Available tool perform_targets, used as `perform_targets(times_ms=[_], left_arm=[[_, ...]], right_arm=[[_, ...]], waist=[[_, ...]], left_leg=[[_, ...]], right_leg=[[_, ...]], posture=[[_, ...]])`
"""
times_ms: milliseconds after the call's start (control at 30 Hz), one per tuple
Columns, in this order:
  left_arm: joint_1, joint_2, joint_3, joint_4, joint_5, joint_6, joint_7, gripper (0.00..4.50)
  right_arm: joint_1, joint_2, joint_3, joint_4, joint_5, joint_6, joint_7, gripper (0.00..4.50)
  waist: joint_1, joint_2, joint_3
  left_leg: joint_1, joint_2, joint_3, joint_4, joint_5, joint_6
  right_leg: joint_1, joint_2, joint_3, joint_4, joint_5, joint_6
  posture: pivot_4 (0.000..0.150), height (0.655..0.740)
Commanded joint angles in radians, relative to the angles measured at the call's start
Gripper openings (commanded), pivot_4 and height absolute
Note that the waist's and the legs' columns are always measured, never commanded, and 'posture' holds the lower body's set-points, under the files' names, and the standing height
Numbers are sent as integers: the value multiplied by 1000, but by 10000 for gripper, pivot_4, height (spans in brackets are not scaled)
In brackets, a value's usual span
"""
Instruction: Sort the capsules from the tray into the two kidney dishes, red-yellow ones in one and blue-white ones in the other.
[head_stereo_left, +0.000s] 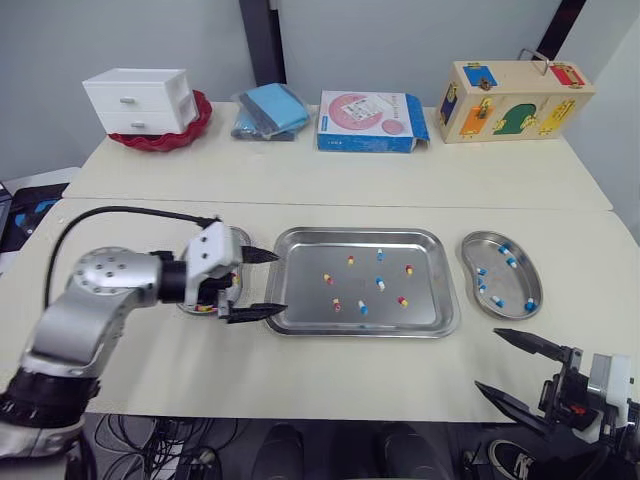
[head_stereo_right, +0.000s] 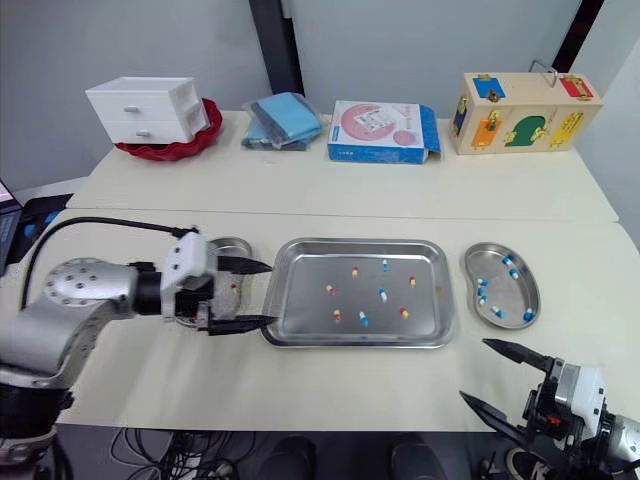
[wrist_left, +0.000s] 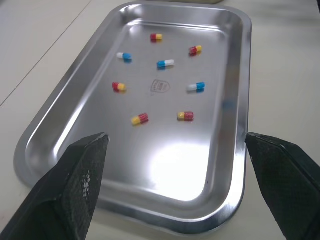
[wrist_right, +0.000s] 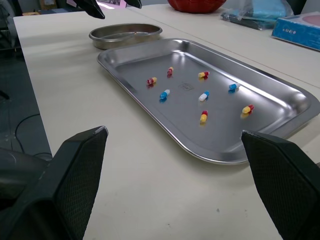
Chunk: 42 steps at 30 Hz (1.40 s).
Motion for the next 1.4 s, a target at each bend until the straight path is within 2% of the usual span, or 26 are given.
perform_targets(times_ms=[33,233,333,400,767,867,933,1400], left_arm=[[-32,-36,-76,33,61,-53,-17,45000],[-85,-122,-190,119,143,-98,-35,45000],[-116,-162,-227,173,182,-136,-38,39197],[-141,-189,-244,211,200,-154,-43,32897],[-230,-308,-281,367,265,-201,-37,32897],[-247,-330,-284,399,281,-214,-42,27382],[-250,-331,-286,402,288,-212,-56,21074],[-239,-345,-307,377,304,-182,-83,21074]], right_arm=[[11,6,0,-26,4,-22,-27,44845],[34,21,23,-48,-4,-37,-67,44845],[36,21,36,-52,-8,-43,-80,45000],[34,20,44,-52,-9,-46,-87,45000],[54,20,61,-74,-12,-54,-125,45000],[65,23,65,-84,-14,-57,-139,45000],[68,23,67,-87,-15,-58,-145,45000],[77,23,75,-99,-25,-63,-177,45000]], waist=[[0,0,0],[3,1,0],[3,1,-1],[3,1,-1],[3,1,-1],[3,1,-1],[3,1,-1],[3,1,-1]], left_leg=[[0,0,0,0,0,0],[0,0,-1,1,0,0],[0,0,-2,1,0,0],[0,0,-2,1,0,0],[1,-1,-3,1,0,0],[0,-1,-3,1,0,0],[0,-1,-3,1,0,0],[1,-1,-3,1,0,0]], right_leg=[[0,0,0,0,0,0],[1,0,0,0,0,0],[1,0,-1,0,0,0],[2,0,-1,0,0,0],[3,0,-2,0,0,0],[3,0,-2,0,0,0],[3,0,-2,0,0,0],[3,0,-2,0,0,0]], posture=[[1500,7400],[1500,7400],[1500,7400],[1500,7400],[1500,7400],[1500,7400],[1500,7400],[1500,7400]])
